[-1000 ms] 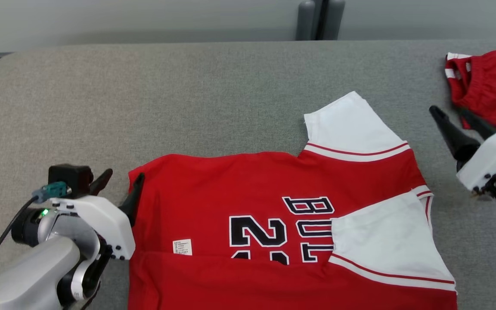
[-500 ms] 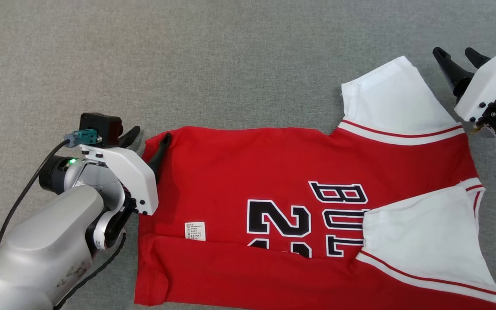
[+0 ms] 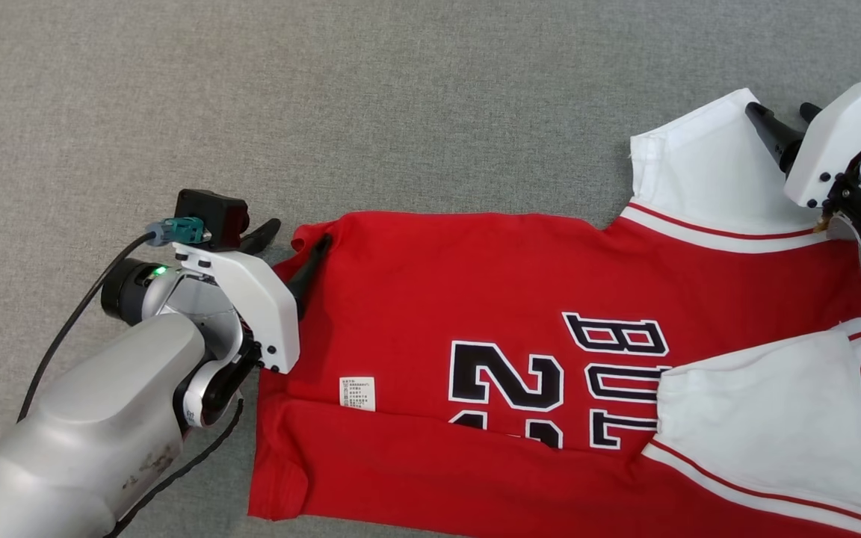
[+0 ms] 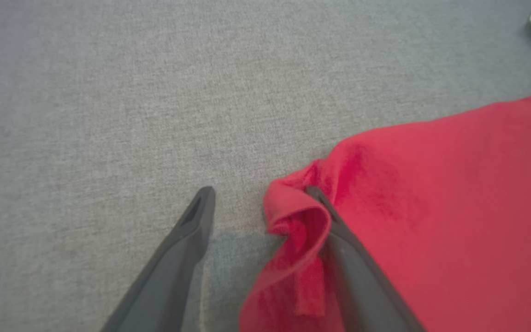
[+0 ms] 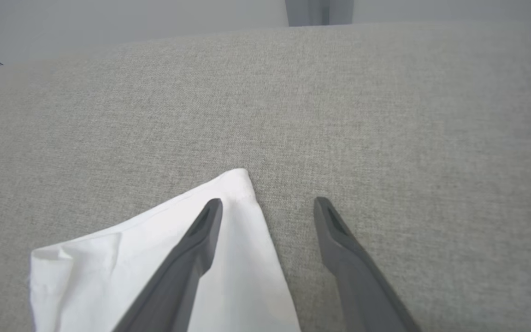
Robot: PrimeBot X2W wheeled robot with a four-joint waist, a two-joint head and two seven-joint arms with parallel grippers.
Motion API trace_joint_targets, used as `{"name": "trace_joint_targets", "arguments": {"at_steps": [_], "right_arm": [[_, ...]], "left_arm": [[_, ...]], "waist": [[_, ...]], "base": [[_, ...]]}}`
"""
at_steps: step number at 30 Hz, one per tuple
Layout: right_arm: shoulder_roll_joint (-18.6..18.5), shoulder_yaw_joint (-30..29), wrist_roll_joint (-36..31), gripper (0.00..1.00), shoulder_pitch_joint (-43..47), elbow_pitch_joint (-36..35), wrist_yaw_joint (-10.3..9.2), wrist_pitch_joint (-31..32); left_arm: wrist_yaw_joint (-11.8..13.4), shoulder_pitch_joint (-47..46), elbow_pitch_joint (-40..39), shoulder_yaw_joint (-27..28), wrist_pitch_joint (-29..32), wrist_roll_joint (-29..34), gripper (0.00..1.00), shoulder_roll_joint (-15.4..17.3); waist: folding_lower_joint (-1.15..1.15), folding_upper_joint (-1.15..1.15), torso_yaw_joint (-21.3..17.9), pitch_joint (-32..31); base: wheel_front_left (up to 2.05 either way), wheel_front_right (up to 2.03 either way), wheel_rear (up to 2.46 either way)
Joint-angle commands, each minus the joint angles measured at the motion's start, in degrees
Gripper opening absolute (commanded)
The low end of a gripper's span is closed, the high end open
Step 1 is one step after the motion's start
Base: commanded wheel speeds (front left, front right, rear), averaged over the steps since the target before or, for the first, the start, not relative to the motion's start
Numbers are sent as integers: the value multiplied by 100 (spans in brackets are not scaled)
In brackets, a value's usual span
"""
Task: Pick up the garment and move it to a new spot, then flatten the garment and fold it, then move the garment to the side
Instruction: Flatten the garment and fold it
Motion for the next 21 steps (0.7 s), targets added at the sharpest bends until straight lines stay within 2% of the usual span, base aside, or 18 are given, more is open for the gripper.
{"name": "trace_joint_targets", "arguments": {"at_steps": [1, 11, 12, 13, 14, 15, 17, 21], "right_arm": [[-17, 70, 49, 100, -117, 99, 2, -64], [59, 546, 306, 100, -455, 563, 2, 26], [56, 583, 347, 85, -477, 588, 2, 21], [65, 638, 396, 50, -487, 601, 2, 16], [66, 700, 432, 27, -480, 612, 2, 25], [55, 747, 475, 0, -480, 624, 2, 18], [20, 832, 550, 0, -496, 607, 2, -73], [-8, 958, 707, 0, -533, 574, 2, -361]], "left_arm": [[-7, -89, -12, -14, -19, 66, 100, -34], [12, -158, -170, -47, -45, 138, 99, -57], [14, -161, -184, -49, -42, 138, 89, -57], [10, -156, -201, -56, -36, 136, 77, -57], [1, -149, -214, -64, -26, 134, 63, -53], [-16, -139, -224, -67, -26, 125, 38, -48], [-43, -126, -240, -67, -39, 119, 0, -35], [-45, -125, -244, -22, -144, 139, 0, 1]], "waist": [[0, 0, 20, 24], [0, 0, 106, 61], [0, 0, 111, 57], [0, 0, 115, 51], [0, 0, 116, 42], [0, 0, 117, 28], [0, 0, 115, 5], [0, 0, 91, -39]], "base": [[0, 0, 0], [0, 0, 0], [0, 0, 0], [0, 0, 0], [0, 0, 0], [0, 0, 0], [0, 0, 0], [0, 0, 0]]}}
